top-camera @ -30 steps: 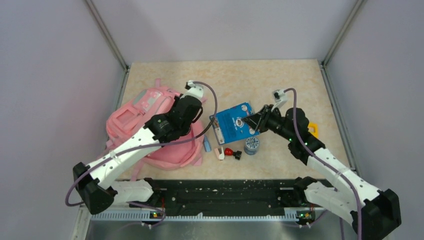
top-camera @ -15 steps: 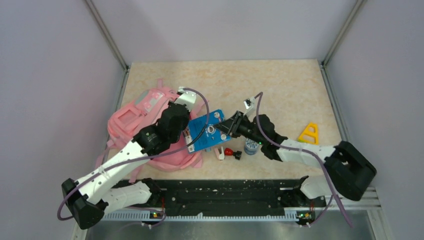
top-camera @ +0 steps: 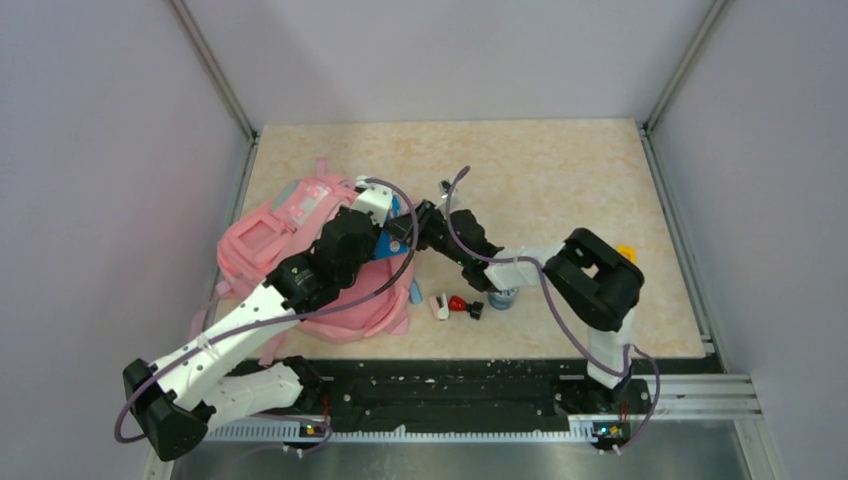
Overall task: Pack the student bag
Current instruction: Place the book in the student bag, then move the student bag to the center of the board.
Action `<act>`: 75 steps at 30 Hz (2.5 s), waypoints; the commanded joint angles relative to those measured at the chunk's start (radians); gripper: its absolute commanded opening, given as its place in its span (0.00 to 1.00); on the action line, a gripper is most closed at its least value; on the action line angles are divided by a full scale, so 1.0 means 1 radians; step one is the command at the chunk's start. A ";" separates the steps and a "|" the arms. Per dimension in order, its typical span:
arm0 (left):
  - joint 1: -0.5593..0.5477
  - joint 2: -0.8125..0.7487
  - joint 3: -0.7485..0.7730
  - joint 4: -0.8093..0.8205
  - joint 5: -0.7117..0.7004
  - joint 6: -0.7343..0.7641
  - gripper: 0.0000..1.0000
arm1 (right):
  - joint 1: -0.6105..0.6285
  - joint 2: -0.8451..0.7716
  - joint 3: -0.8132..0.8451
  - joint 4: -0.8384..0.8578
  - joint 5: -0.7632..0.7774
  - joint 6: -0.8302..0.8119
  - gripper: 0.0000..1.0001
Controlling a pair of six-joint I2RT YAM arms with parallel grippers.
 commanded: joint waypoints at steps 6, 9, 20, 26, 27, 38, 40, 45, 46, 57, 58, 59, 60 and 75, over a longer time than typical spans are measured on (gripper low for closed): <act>-0.002 -0.043 0.010 0.150 0.068 -0.023 0.00 | 0.075 0.261 0.274 0.213 0.229 -0.019 0.00; 0.003 -0.042 0.010 0.148 0.068 -0.023 0.00 | 0.093 0.338 0.339 0.204 0.295 -0.035 0.00; 0.011 -0.034 0.010 0.142 0.087 -0.054 0.00 | 0.145 0.497 0.550 -0.017 0.353 -0.165 0.09; 0.016 -0.030 0.010 0.142 0.082 -0.053 0.00 | 0.147 0.431 0.441 0.079 0.342 -0.237 0.48; 0.017 -0.030 0.011 0.142 0.082 -0.054 0.00 | 0.146 0.414 0.418 0.115 0.325 -0.277 0.54; 0.027 -0.030 0.010 0.139 0.077 -0.053 0.00 | 0.146 0.214 0.249 0.012 0.291 -0.404 0.78; 0.027 -0.031 0.010 0.140 0.077 -0.053 0.00 | 0.147 0.190 0.218 -0.003 0.292 -0.403 0.78; 0.028 -0.034 0.009 0.140 0.068 -0.051 0.00 | 0.147 0.119 0.137 -0.029 0.299 -0.414 0.78; 0.030 -0.036 0.009 0.140 0.066 -0.051 0.00 | 0.147 0.100 0.110 -0.021 0.301 -0.427 0.77; 0.031 -0.042 0.007 0.141 0.062 -0.049 0.00 | 0.149 -0.076 0.058 -0.376 0.429 -0.725 0.76; 0.031 -0.042 0.007 0.140 0.062 -0.049 0.00 | 0.150 -0.073 0.065 -0.413 0.431 -0.752 0.78; 0.031 -0.042 0.007 0.140 0.062 -0.049 0.00 | 0.153 -0.067 0.077 -0.452 0.431 -0.776 0.78; 0.032 -0.042 0.008 0.140 0.062 -0.049 0.00 | 0.156 -0.058 0.089 -0.484 0.430 -0.795 0.79; 0.141 -0.007 0.012 0.161 0.147 -0.083 0.00 | 0.140 0.153 0.351 -0.646 0.290 -0.845 0.67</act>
